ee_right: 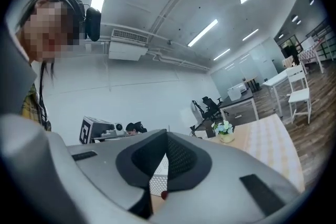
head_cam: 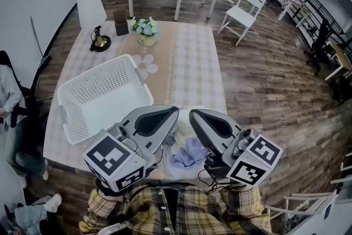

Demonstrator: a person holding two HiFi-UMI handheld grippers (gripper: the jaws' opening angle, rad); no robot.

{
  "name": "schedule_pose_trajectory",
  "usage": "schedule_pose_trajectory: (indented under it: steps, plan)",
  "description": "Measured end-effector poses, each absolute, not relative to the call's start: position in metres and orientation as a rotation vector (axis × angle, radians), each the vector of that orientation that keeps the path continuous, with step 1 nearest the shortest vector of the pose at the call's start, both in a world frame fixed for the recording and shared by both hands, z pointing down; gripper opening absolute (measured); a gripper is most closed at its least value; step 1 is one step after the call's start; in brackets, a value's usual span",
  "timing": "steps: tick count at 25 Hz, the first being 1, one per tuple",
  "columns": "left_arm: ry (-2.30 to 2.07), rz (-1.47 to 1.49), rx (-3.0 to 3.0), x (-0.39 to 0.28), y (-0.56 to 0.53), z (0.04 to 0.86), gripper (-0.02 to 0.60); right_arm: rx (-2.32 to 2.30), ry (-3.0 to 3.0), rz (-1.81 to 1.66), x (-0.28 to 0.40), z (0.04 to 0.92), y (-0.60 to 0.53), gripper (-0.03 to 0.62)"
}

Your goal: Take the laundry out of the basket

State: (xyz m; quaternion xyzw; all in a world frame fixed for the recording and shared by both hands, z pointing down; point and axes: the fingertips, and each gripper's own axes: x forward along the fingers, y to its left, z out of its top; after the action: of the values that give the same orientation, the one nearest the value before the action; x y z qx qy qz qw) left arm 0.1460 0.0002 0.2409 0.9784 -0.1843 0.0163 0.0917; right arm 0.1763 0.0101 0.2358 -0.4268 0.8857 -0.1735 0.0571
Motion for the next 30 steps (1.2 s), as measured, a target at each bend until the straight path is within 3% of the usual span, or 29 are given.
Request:
schedule_pose_trajectory:
  steps: [30]
  plan:
    - [-0.488, 0.054, 2.932, 0.147, 0.000, 0.246, 0.010, -1.302, 2.727, -0.520, 0.170, 0.243, 0.005, 0.008]
